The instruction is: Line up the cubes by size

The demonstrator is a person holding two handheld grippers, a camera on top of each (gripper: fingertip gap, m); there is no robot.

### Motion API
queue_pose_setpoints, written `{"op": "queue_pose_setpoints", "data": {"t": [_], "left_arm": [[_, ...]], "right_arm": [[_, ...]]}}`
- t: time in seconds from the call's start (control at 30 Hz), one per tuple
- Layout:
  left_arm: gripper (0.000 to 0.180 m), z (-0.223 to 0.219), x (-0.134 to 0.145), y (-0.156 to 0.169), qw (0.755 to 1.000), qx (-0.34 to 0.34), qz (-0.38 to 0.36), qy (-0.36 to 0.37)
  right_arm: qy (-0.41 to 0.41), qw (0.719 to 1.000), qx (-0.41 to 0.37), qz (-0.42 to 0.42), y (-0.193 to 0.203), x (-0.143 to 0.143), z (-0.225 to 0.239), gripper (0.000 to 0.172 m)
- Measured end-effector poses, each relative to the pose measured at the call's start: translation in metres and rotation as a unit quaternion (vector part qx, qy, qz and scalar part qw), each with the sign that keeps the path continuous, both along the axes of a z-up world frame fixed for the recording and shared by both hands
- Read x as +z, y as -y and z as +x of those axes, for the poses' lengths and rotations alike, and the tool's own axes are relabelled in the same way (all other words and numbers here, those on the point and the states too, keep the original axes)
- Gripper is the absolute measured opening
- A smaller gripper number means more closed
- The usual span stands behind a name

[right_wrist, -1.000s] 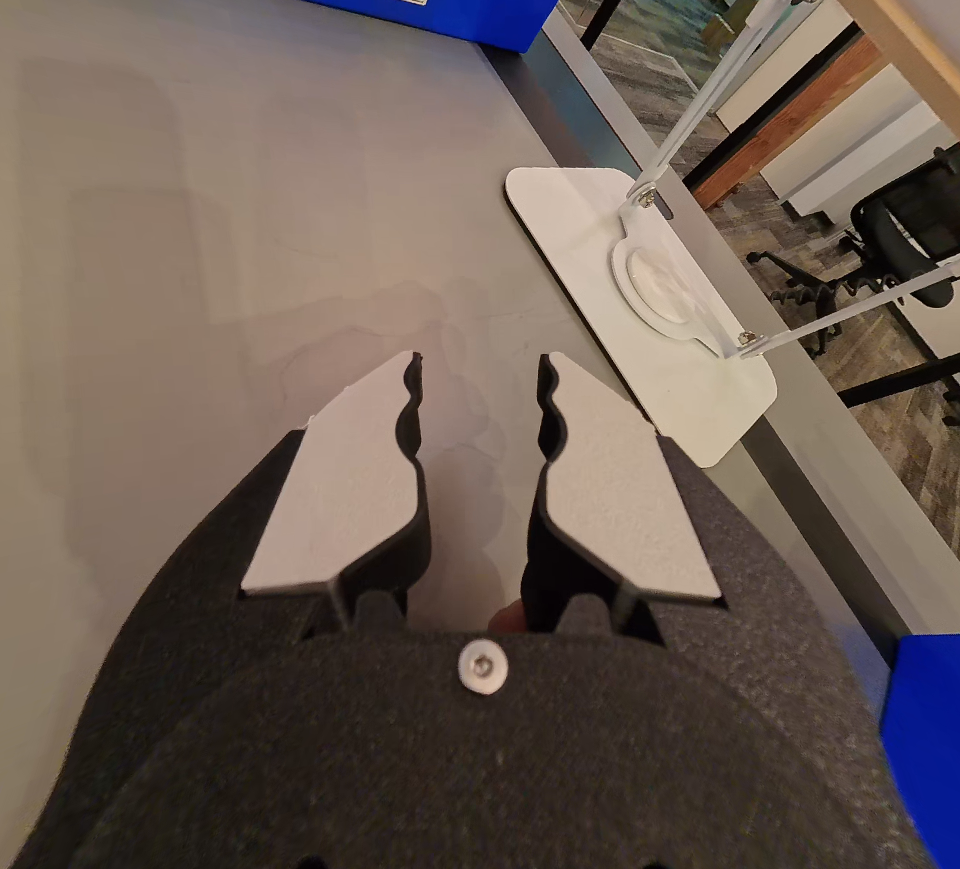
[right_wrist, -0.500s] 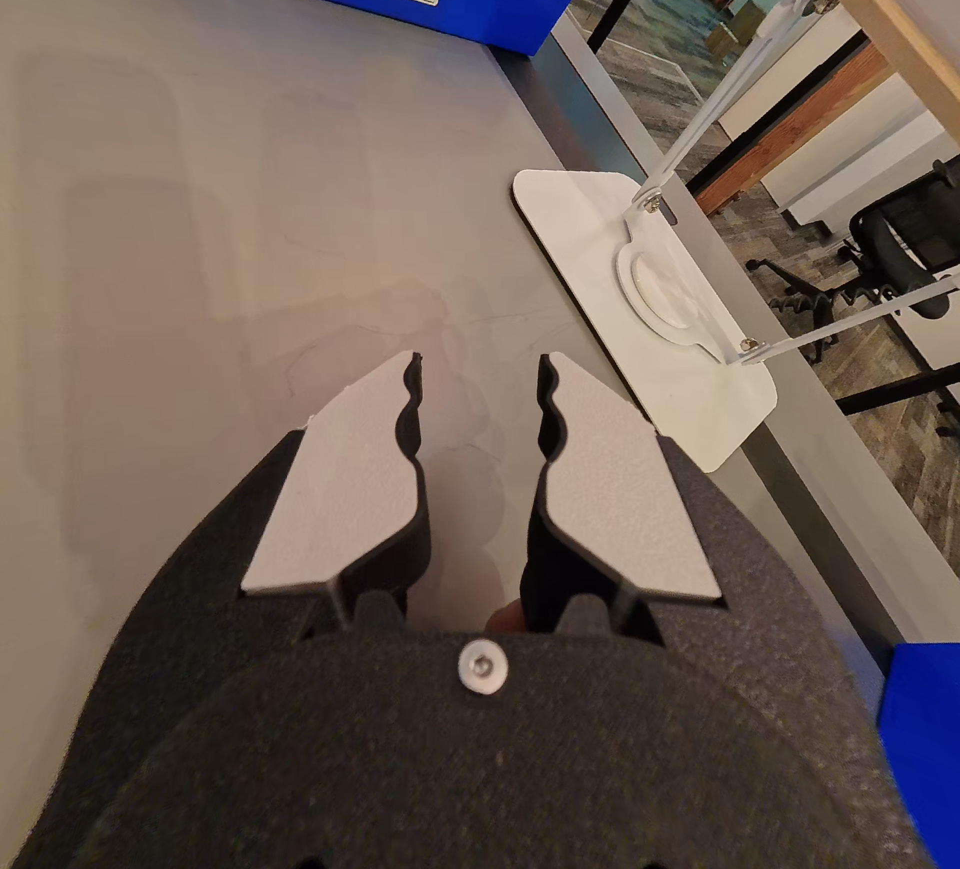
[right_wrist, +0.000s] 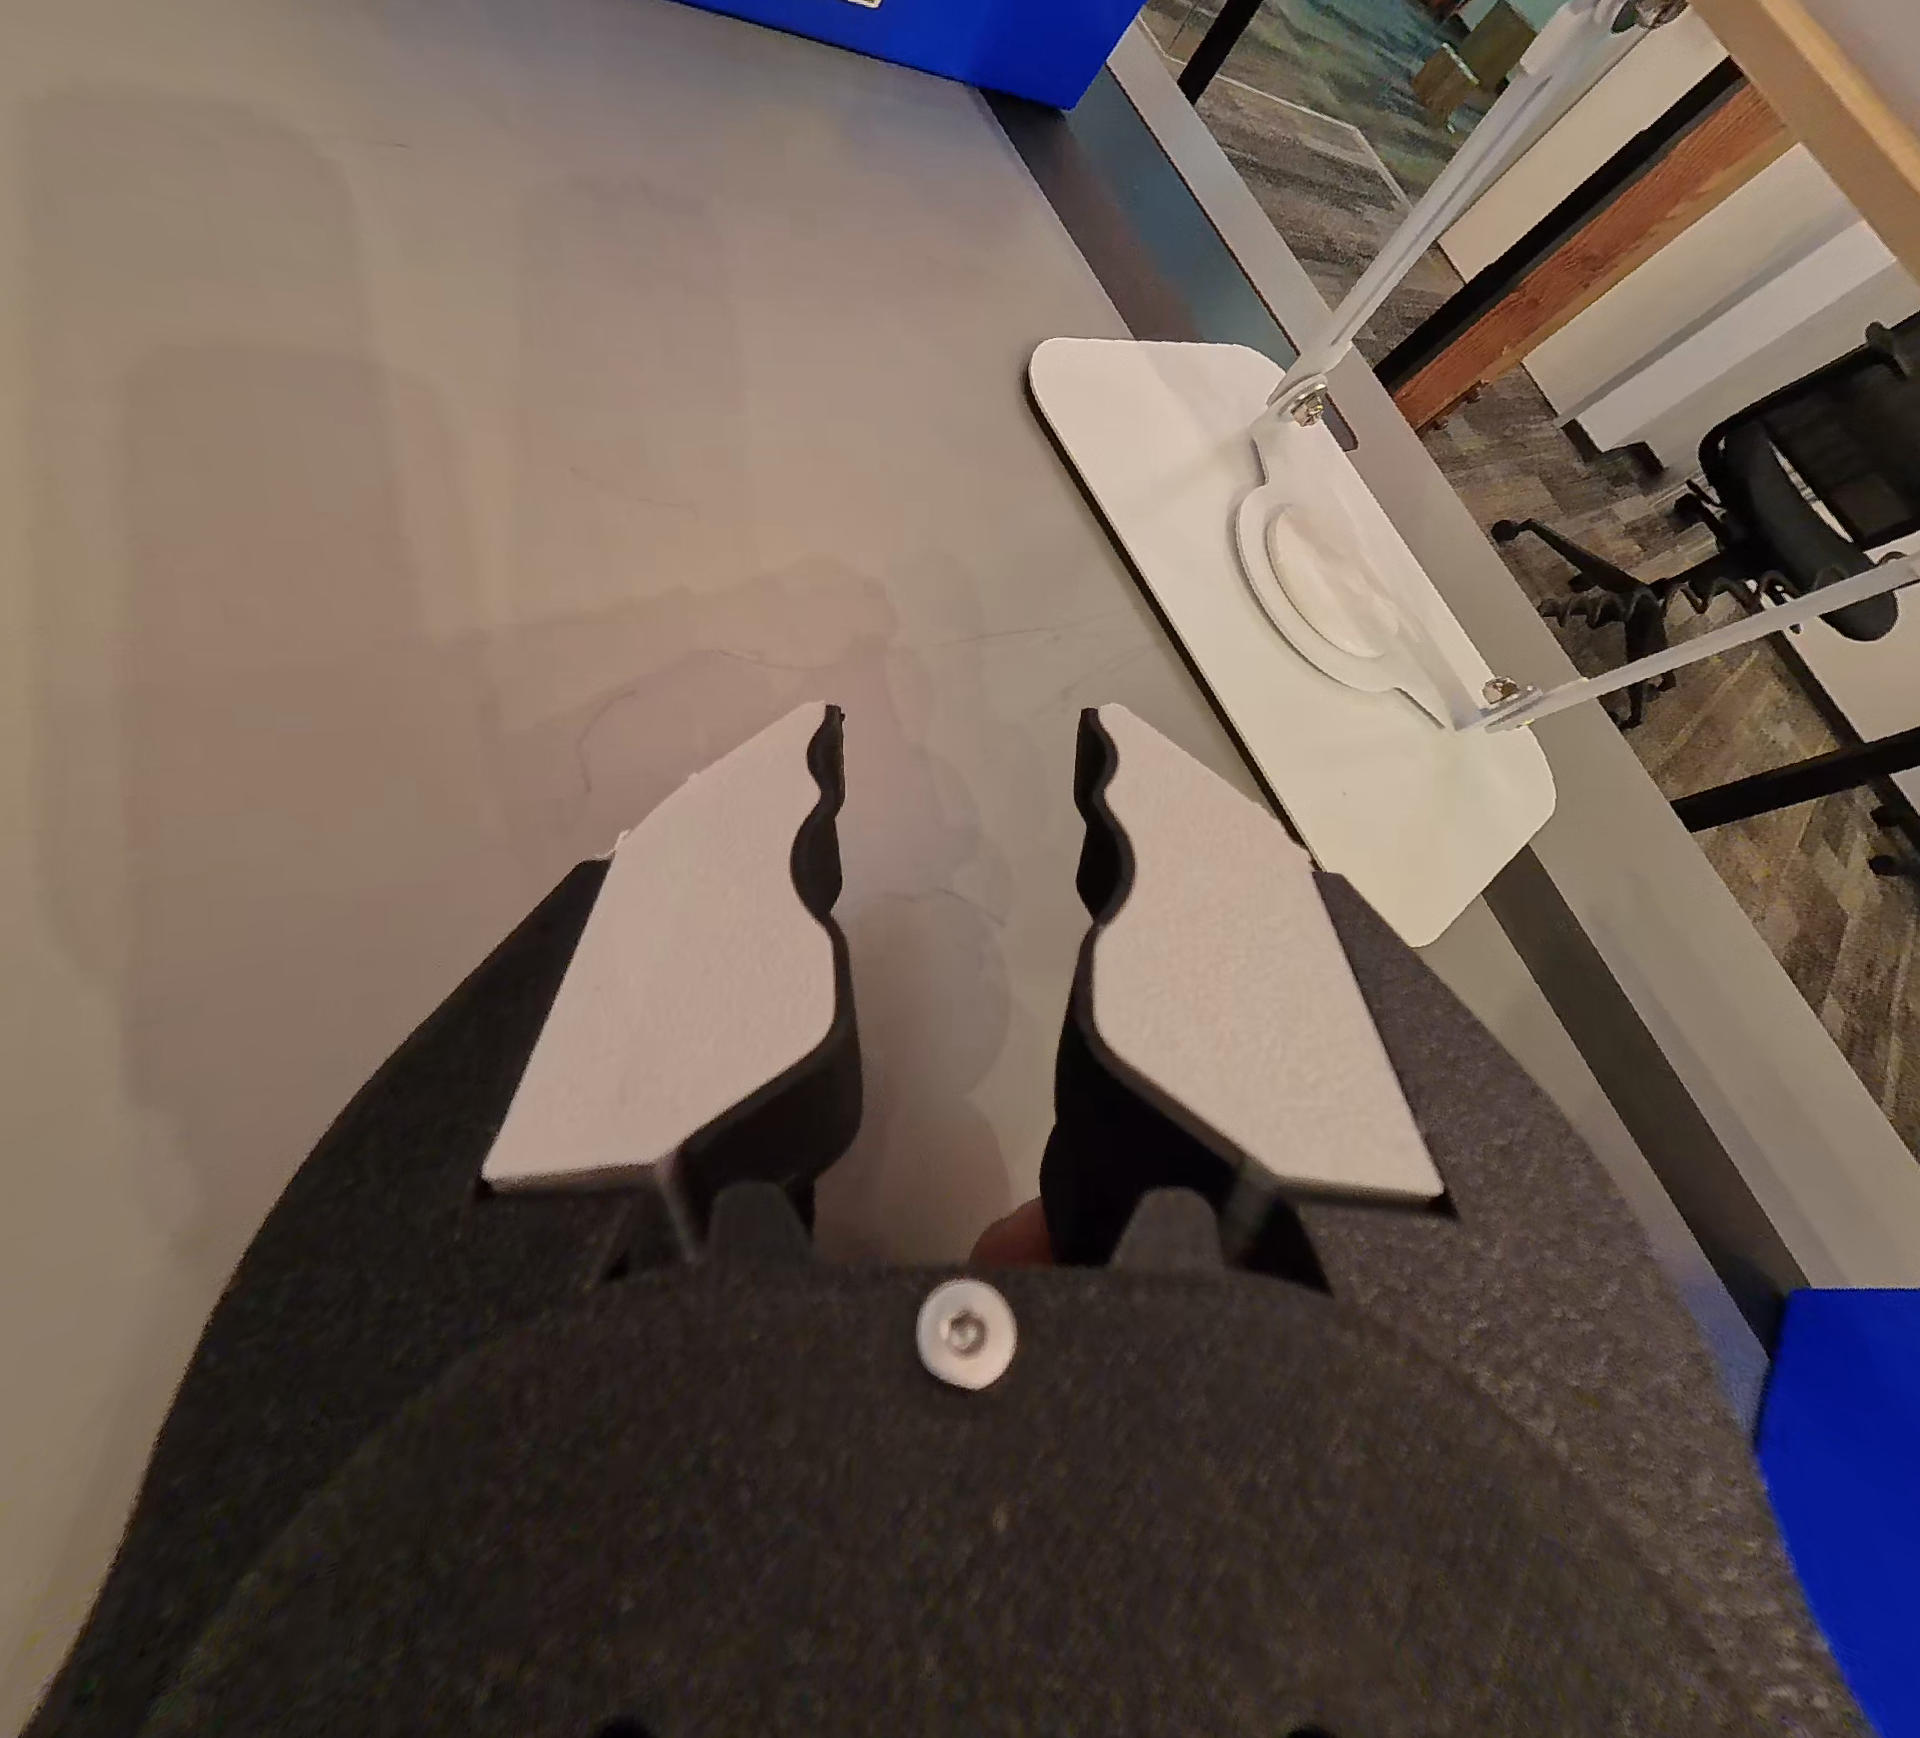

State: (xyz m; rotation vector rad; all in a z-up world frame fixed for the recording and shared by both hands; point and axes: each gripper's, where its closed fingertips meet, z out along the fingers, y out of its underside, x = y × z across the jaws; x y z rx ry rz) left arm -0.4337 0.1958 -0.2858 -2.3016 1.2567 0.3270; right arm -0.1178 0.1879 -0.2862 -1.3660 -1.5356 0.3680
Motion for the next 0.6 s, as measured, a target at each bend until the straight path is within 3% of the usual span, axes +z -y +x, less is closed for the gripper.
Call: {"op": "queue_pose_setpoints", "data": {"t": [0.33,0.6], "left_arm": [[0.058,-0.005,0.039,0.007,0.998,0.01,0.056,-0.001],[0.058,-0.009,0.054,0.011,0.997,0.015,0.077,-0.01]], "right_arm": [[-0.001,1.0,-0.001,-0.001,0.0,0.0,0.0,0.043],[0.001,1.0,0.0,0.001,0.0,0.0,0.0,0.043]]}}
